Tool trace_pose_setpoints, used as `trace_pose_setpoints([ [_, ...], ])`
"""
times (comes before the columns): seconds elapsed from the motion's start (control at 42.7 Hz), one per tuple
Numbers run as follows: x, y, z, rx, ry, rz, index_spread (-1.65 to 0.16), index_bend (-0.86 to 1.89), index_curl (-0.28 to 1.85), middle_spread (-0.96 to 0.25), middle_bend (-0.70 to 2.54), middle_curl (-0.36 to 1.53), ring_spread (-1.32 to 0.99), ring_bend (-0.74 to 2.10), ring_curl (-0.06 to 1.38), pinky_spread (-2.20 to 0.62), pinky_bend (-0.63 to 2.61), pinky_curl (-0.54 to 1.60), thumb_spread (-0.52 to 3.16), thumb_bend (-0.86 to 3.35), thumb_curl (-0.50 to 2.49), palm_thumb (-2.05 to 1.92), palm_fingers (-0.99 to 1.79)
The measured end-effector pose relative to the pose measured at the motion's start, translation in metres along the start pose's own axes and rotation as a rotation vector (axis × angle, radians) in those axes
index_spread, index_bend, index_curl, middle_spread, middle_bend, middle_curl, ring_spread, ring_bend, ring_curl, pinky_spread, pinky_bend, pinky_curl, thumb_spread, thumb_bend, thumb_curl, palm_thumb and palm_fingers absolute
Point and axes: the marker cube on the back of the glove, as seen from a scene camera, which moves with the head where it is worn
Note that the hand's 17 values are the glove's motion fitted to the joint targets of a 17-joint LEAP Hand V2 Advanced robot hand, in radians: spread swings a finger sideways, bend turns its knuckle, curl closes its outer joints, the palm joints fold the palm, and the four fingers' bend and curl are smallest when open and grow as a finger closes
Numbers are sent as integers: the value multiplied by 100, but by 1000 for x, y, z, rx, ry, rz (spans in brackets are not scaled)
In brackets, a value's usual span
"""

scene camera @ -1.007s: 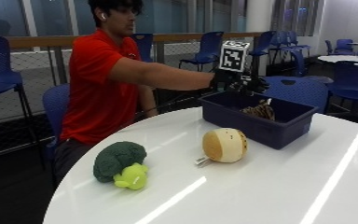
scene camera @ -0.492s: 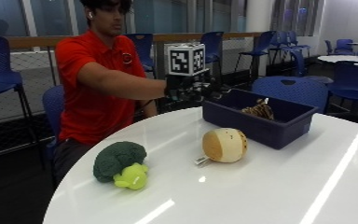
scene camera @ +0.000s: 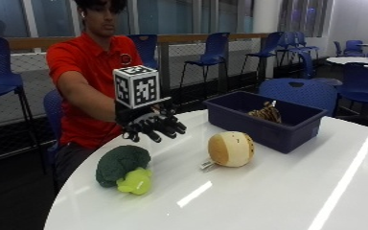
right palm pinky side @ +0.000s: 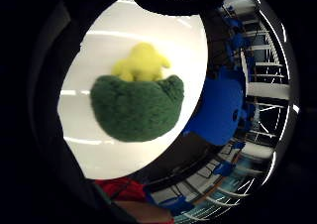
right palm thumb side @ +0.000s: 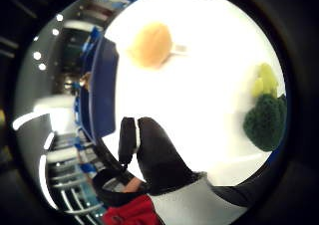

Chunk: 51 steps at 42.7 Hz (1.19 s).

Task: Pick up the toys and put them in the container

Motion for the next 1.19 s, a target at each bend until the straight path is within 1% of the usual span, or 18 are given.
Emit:
trace_pose_setpoints([
  [0.211, 51, 0, 19, -29, 18, 66, -35, 16, 32, -7, 13, 26, -5, 14, 23, 6, 58, 30, 108, -9, 26, -11, -21],
  [0.422, 83, 8, 43, -91, 16, 106, -36, 16, 31, -7, 12, 24, -5, 14, 22, 6, 58, 30, 107, -8, 23, -10, -21],
  [0.679, 96, 7, 70, -134, -8, 119, -36, 13, 28, -6, 9, 20, -2, 12, 17, 11, 94, 40, 107, -7, 22, -8, -21],
  [0.843, 90, 7, 83, -125, 9, 102, -36, 13, 27, -5, 9, 18, 0, 15, 16, 11, 113, 45, 107, -5, 22, -5, -19],
  [0.937, 89, 7, 85, -115, 34, 94, -38, 16, 27, -5, 6, 16, 0, 22, 18, 9, 120, 46, 108, -4, 23, -4, -11],
  [0.984, 89, 7, 84, -111, 33, 91, -41, 25, 30, -4, 2, 14, 0, 34, 22, 7, 115, 45, 108, -4, 24, -3, 0],
  [1.054, 88, 5, 84, -101, 24, 94, -43, 31, 31, -4, 2, 11, -2, 51, 25, 4, 110, 43, 109, -4, 24, -3, 7],
  [1.101, 87, 4, 83, -92, 19, 96, -44, 35, 32, -4, 3, 10, -5, 60, 27, -5, 109, 42, 112, -2, 25, -1, 13],
  [1.124, 86, 4, 83, -87, 17, 96, -45, 35, 32, -5, 2, 9, -6, 65, 29, -11, 114, 43, 114, -1, 26, 1, 19],
  [1.195, 83, 5, 83, -72, 17, 93, -46, 37, 34, -8, 5, 7, -10, 73, 31, -21, 117, 42, 120, 2, 28, 6, 29],
])
